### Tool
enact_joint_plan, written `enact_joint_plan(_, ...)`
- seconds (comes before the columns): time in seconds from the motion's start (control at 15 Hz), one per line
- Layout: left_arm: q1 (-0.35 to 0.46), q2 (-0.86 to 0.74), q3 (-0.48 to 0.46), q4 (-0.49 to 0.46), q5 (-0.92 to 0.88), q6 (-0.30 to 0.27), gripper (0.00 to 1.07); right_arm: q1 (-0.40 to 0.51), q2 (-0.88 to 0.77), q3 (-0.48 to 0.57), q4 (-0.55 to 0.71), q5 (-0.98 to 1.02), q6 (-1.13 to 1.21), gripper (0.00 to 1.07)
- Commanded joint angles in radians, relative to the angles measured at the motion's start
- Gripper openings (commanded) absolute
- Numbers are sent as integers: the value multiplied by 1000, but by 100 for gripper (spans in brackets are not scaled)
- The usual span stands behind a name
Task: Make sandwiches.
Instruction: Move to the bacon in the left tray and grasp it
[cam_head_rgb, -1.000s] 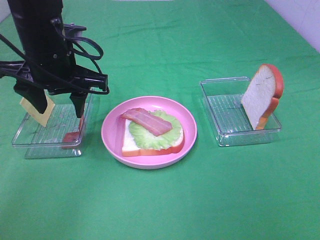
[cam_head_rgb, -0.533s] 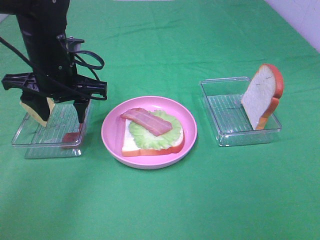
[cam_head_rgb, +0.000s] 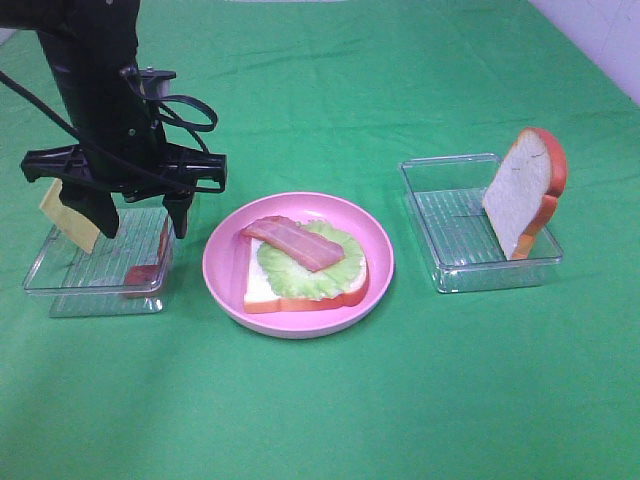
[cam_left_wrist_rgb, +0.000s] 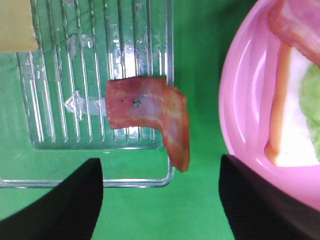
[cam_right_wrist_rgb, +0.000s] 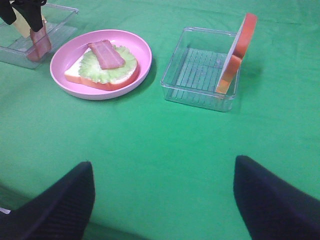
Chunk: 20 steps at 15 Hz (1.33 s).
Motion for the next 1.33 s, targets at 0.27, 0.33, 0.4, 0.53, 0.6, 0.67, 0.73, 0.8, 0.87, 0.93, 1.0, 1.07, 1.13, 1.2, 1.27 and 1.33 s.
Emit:
enact_joint_plan(0.27,-3,7,8,13,6,13,63,6,-20,4,-6,-8,-4,71)
enact_joint_plan(0.33,-3,13,8,19,7,14,63,6,-20,4,-6,-8,-4,71)
enact_joint_plan(0.4,-3,38,8,30,30,18,63,6,-20,4,-6,-8,-4,71)
enact_joint_plan(0.53,-3,42,8,29,22,17,63,6,-20,4,-6,-8,-4,71)
enact_joint_plan(0.6,-3,42,8,29,18,13,63,6,-20,4,-6,-8,-4,71)
enact_joint_plan(0.67,-3,42,8,30,18,10,63,6,-20,4,-6,-8,-4,71)
enact_joint_plan(0.73,-3,42,8,30,8,10,60,6,-20,4,-6,-8,-4,71)
enact_joint_plan(0.8,-3,42,8,30,-11,5,55,6,-20,4,-6,-8,-4,71)
enact_joint_plan(0.87,-3,42,8,30,-16,2,53,6,-20,4,-6,-8,-4,71)
enact_joint_plan(0.93,-3,42,8,26,-33,-3,50,6,-20,4,-6,-8,-4,71)
enact_joint_plan(1.0,-3,42,8,26,-32,-3,47,6,-20,4,-6,-8,-4,71)
enact_joint_plan(1.07,-3,42,8,26,-28,-3,42,6,-20,4,-6,-8,-4,71)
enact_joint_plan(1.13,-3,42,8,26,-27,-3,39,6,-20,4,-6,-8,-4,71)
enact_joint_plan(1.2,-3,42,8,26,-27,-2,32,6,-20,4,-6,-8,-4,71)
enact_joint_plan(1.27,-3,42,8,26,-28,-2,24,6,-20,4,-6,-8,-4,71)
enact_joint_plan(1.33,-3,42,8,26,-29,-2,16,6,-20,4,-6,-8,-4,71)
